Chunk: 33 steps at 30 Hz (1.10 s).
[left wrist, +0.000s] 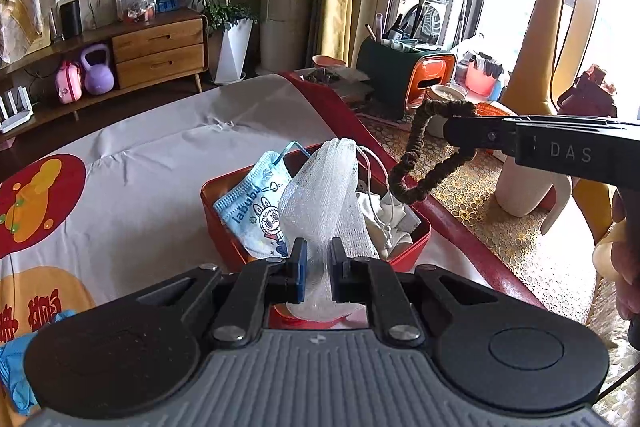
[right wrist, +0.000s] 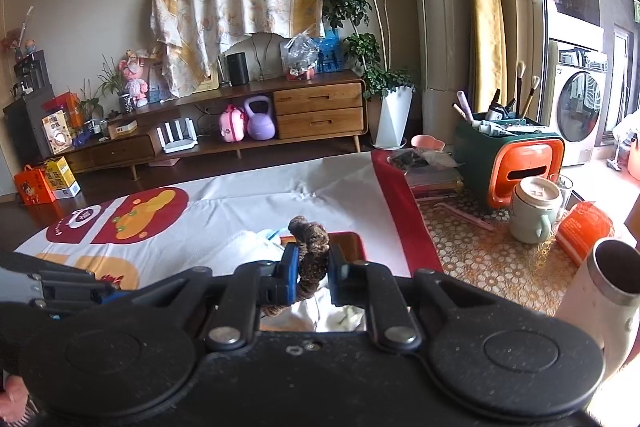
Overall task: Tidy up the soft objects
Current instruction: 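Carry the mesh bag and bracelet over the red tin, then lower the mesh bag and bracelet into the tin and open both tools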
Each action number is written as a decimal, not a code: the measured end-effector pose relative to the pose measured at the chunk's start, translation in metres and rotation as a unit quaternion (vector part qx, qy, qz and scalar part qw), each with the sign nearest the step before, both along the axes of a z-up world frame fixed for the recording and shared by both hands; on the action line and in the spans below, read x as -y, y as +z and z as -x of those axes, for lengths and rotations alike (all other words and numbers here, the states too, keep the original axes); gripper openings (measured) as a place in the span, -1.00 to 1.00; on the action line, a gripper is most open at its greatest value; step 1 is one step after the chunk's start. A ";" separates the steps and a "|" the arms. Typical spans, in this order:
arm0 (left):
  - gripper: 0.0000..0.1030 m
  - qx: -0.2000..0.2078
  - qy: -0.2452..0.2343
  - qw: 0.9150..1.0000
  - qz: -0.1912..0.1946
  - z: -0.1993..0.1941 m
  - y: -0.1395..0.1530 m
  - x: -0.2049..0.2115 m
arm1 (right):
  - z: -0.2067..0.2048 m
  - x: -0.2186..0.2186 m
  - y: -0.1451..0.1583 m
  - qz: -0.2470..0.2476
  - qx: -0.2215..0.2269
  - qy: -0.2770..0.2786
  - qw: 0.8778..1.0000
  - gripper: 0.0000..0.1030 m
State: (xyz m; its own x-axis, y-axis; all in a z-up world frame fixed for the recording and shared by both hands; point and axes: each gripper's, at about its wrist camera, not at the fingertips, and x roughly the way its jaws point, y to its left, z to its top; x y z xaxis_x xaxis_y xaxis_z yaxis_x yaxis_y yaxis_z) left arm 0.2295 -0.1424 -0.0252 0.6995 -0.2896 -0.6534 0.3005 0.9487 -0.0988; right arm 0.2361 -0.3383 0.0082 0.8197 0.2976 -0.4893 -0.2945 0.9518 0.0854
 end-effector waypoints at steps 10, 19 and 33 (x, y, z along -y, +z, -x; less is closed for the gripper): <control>-0.79 -0.027 0.001 0.999 -0.021 -0.039 -0.032 0.019 | -0.041 0.003 -0.026 -0.002 -0.034 -0.007 0.999 -0.73; -0.79 -0.053 0.007 0.998 -0.030 -0.062 -0.057 0.023 | -0.067 -0.007 -0.056 -0.001 -0.067 0.004 0.998 -0.73; -0.79 -0.084 0.006 0.996 -0.035 -0.079 -0.079 0.027 | -0.078 -0.012 -0.085 0.013 -0.104 0.010 0.994 -0.73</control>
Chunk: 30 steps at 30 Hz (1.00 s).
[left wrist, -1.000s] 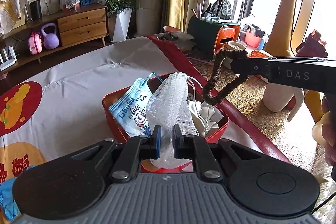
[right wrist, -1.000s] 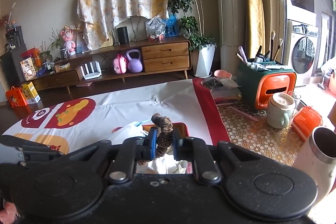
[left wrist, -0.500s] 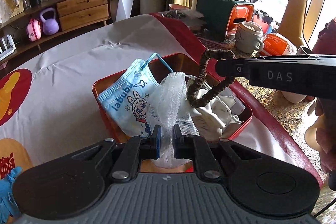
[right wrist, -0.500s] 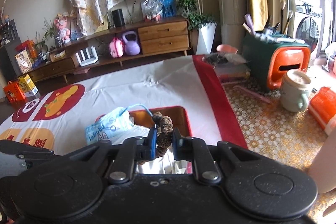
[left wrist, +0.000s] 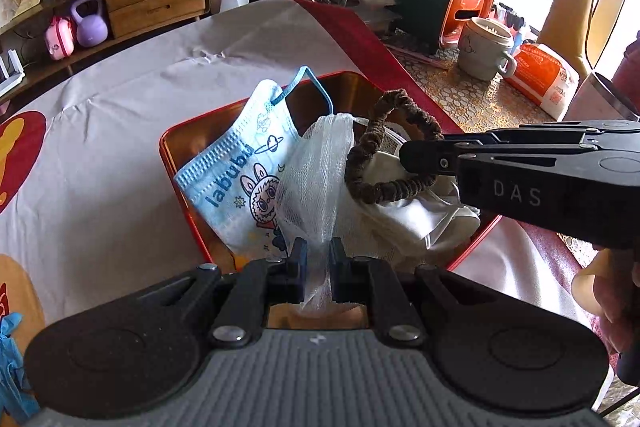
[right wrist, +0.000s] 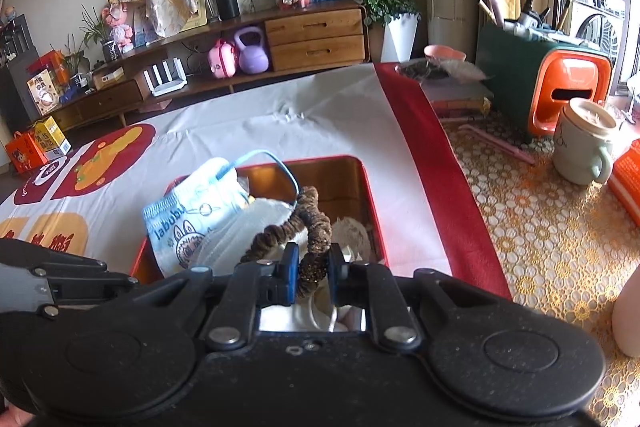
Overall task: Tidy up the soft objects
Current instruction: 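Lower the mesh bag and bracelet into the tin and open both tools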
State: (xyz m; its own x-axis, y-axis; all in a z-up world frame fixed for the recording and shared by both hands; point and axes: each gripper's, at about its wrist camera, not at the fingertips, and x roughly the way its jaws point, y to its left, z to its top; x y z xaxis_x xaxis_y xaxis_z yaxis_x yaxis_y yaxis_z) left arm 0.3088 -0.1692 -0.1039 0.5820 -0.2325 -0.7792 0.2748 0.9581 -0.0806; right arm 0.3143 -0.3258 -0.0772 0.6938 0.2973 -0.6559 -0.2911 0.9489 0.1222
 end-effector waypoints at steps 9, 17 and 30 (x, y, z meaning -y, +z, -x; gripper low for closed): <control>-0.79 -0.016 0.004 1.000 0.003 -0.001 -0.002 0.003 | 0.003 0.000 -0.004 0.016 -0.013 0.001 1.000 -0.64; -0.72 -0.023 0.023 0.999 0.012 0.004 0.007 -0.002 | 0.012 -0.002 0.001 0.026 -0.019 0.008 0.999 -0.42; -0.44 -0.015 0.019 1.000 0.010 0.024 0.019 -0.003 | 0.033 0.002 0.011 0.034 -0.018 0.010 0.999 0.08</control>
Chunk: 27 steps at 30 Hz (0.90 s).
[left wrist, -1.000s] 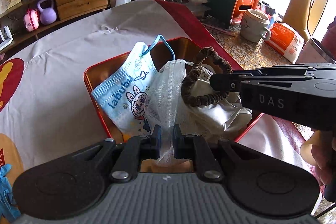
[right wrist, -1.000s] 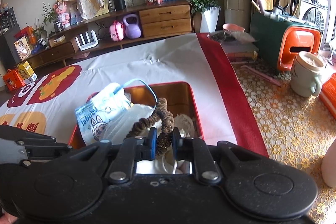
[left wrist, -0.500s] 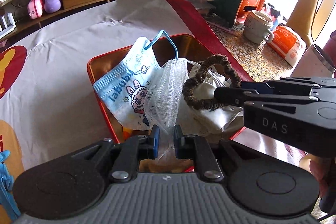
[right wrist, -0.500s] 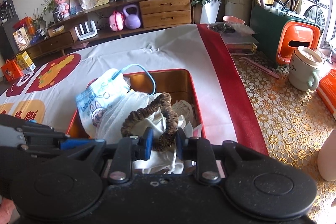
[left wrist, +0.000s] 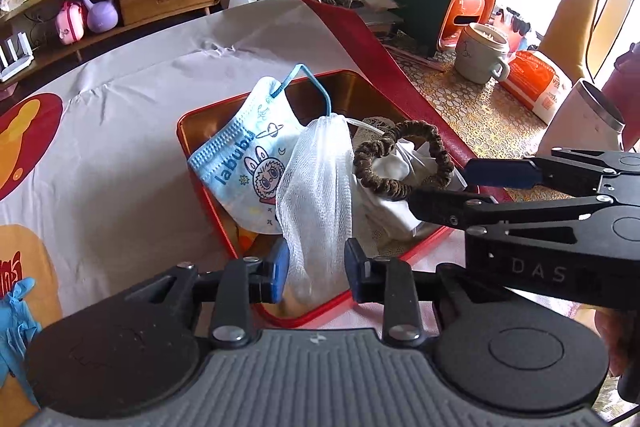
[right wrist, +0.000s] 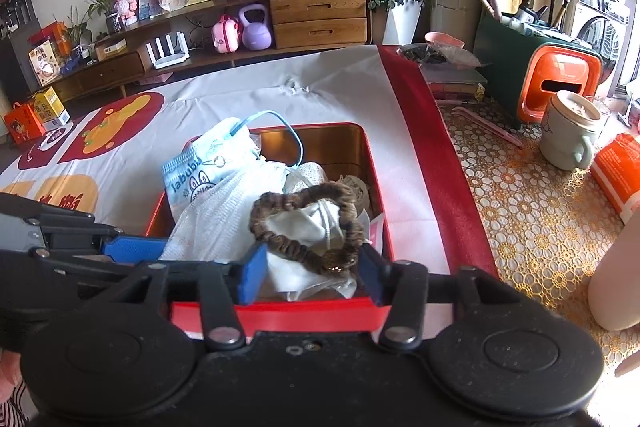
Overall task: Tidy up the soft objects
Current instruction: 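Lower the mesh bag and bracelet into the tin and open both tools, then withdraw both tools from the tin toward the blue gloves and packet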
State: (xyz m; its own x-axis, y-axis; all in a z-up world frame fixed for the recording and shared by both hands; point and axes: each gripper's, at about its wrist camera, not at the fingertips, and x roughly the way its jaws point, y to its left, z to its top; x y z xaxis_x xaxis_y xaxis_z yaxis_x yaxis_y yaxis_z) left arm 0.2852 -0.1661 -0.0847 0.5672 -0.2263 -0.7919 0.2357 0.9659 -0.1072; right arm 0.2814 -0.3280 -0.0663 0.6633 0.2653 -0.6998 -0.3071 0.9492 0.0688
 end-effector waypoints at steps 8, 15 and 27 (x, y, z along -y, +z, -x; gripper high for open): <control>-0.42 0.014 0.003 1.000 0.005 0.021 0.014 -0.011 | 0.021 0.002 0.017 -0.010 0.013 0.003 1.000 0.24; -0.41 0.034 0.003 0.999 0.022 0.044 0.030 -0.023 | 0.049 0.000 0.036 -0.021 0.032 0.009 0.999 0.37; 0.51 0.079 0.026 0.994 0.065 0.098 0.063 -0.068 | 0.098 -0.022 0.066 -0.044 0.064 0.038 0.996 0.58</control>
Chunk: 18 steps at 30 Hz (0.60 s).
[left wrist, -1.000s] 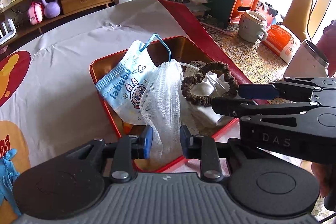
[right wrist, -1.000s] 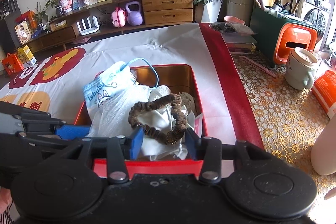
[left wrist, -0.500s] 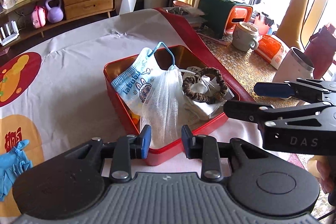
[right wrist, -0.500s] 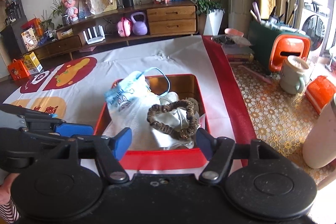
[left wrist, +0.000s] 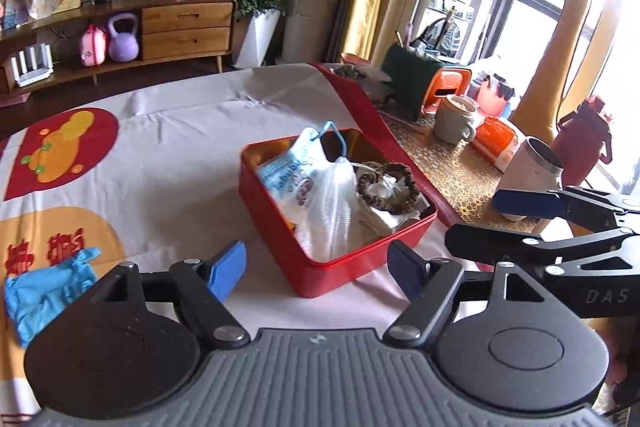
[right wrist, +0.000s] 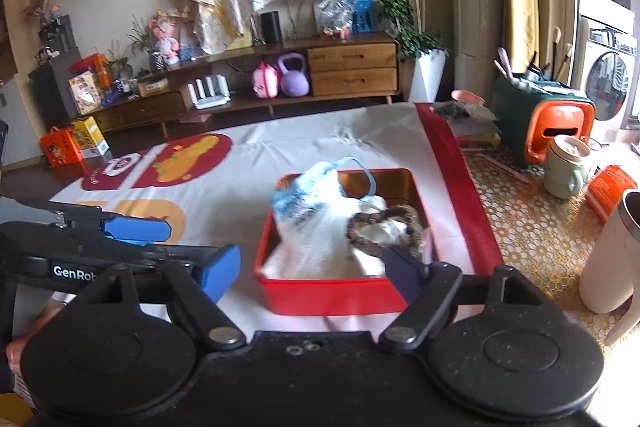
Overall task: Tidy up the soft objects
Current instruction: 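Withdraw both tools from the tin toward the blue gloves and packet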
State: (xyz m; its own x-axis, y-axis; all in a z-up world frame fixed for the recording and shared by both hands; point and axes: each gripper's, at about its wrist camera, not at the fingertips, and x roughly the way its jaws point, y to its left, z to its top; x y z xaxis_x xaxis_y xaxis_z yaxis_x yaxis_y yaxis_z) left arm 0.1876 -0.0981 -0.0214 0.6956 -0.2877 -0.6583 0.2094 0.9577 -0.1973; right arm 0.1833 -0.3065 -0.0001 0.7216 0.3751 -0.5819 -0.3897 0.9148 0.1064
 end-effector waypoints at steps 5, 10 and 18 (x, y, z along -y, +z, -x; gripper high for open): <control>0.56 0.002 0.022 1.000 0.000 0.021 0.006 -0.028 | 0.018 -0.019 0.009 -0.007 0.011 0.022 1.000 0.69; 0.57 0.000 0.039 0.999 0.006 0.037 0.005 -0.058 | 0.029 -0.040 0.011 -0.010 0.017 0.039 0.999 0.79; 0.71 0.007 0.063 0.998 0.011 0.060 -0.002 -0.109 | 0.037 -0.081 0.003 -0.009 0.017 0.066 0.998 0.97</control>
State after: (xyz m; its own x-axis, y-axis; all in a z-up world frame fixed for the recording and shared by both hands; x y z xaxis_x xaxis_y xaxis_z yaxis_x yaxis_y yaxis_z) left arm 0.1278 0.0108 -0.0229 0.7365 -0.2114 -0.6426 0.0906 0.9722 -0.2161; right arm 0.1459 -0.2253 0.0031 0.6847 0.4792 -0.5492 -0.5109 0.8529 0.1074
